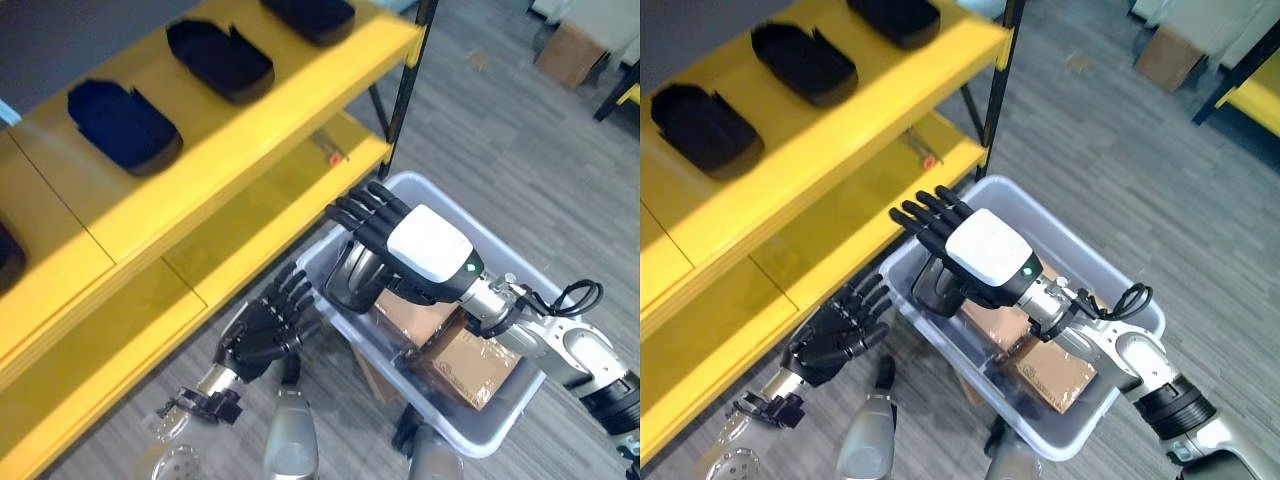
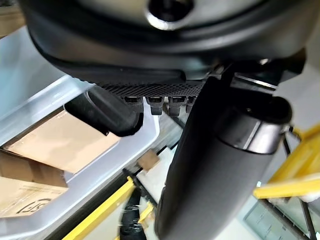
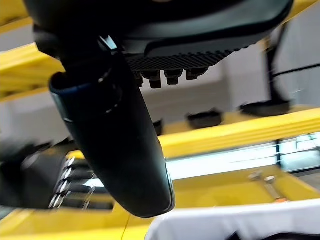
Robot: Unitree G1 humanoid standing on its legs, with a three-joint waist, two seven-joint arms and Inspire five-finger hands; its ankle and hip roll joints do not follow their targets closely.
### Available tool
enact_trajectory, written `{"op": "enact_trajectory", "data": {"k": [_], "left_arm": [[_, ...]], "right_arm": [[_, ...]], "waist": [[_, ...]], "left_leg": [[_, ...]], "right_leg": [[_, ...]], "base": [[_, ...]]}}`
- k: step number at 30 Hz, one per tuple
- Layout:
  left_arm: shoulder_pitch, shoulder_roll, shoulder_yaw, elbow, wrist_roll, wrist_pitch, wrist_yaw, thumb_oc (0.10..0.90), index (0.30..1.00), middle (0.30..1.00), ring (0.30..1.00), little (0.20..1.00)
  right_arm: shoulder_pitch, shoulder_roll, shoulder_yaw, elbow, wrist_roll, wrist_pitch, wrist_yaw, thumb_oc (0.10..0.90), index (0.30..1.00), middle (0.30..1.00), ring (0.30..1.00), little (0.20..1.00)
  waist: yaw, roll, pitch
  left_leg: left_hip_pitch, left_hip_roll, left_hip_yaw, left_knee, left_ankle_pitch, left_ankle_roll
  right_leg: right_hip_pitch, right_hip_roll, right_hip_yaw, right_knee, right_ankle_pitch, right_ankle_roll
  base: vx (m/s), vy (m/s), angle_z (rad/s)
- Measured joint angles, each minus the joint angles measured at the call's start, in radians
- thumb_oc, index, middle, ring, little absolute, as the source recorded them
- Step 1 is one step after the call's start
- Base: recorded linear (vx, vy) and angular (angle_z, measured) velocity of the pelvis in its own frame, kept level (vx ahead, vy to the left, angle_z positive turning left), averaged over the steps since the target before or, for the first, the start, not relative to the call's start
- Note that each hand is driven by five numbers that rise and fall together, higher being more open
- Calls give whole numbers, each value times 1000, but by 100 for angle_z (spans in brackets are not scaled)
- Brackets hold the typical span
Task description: Move parts from the plastic box to the shelf.
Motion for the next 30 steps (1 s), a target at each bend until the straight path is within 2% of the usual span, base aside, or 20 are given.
{"op": "enact_trajectory", "data": {"k": [1, 5, 10, 15, 17, 21, 27, 30], "left_arm": [[-18, 1, 0, -1, 0, -24, 0, 900, 1000, 1000, 1000, 1000], [-30, 24, 22, -45, -1, -84, 0, 900, 1000, 1000, 1000, 1000], [-17, 36, 132, -114, -3, -162, -1, 900, 1000, 1000, 1000, 1000], [-67, 37, 75, -114, -2, -157, -3, 900, 1000, 1000, 1000, 1000], [-69, 36, 53, -114, -2, -152, -1, 900, 1000, 1000, 1000, 1000], [-75, 36, 48, -114, -2, -145, 0, 900, 1000, 1000, 1000, 1000], [-84, 36, 48, -114, -2, -138, 0, 900, 1000, 1000, 1000, 1000], [-97, 37, 49, -113, -2, -137, 0, 900, 1000, 1000, 1000, 1000]], "right_arm": [[-30, -9, 17, 12, -14, 0, 4, 900, 1000, 1000, 1000, 1000], [-48, -50, 34, 33, -28, 3, 24, 900, 1000, 1000, 1000, 1000], [-49, -54, 77, 58, -28, 62, 36, 900, 1000, 1000, 1000, 1000], [-42, -51, 67, 58, -35, 155, 30, 900, 1000, 1000, 1000, 1000], [-43, -50, 64, 61, -35, 191, 12, 900, 1000, 1000, 1000, 1000], [-43, -62, 62, 81, -45, 218, -35, 900, 1000, 1000, 1000, 1000], [-46, -81, 57, 135, -44, 219, -79, 900, 1000, 1000, 1000, 1000], [-79, -84, 57, 204, -45, 198, -110, 900, 1000, 1000, 1000, 1000]], "waist": [[6, 2, 27], [28, 4, 70], [31, 12, 79], [16, 14, 80], [-2, 13, 80], [-19, 13, 80], [-26, 13, 80], [-25, 13, 80]], "left_leg": [[-16, 0, -5, 2, 7, -1], [-64, 0, -24, 6, 16, -2], [-100, 1, -37, 12, 29, -16], [-100, 1, -34, 12, 28, -14], [-101, 1, -28, 12, 27, -14], [-116, 5, -23, 13, 28, -14], [-135, 6, -22, 15, 28, -15], [-144, 10, -25, 18, 28, -15]], "right_leg": [[-21, -2, 0, 24, -6, -3], [-79, -7, -7, 70, -31, -14], [-121, -11, -15, 116, -47, -23], [-128, -11, -10, 115, -50, -24], [-134, -11, -3, 118, -50, -24], [-159, -9, 5, 126, -51, -26], [-180, -7, 7, 136, -50, -28], [-186, -4, 2, 137, -51, -29]], "base": [[-64, -47, 8], [-48, -45, 10], [-67, -51, 6], [-33, -9, -2], [-21, -29, -5], [-24, -32, -6], [-9, -51, -1], [-19, -88, 1]]}}
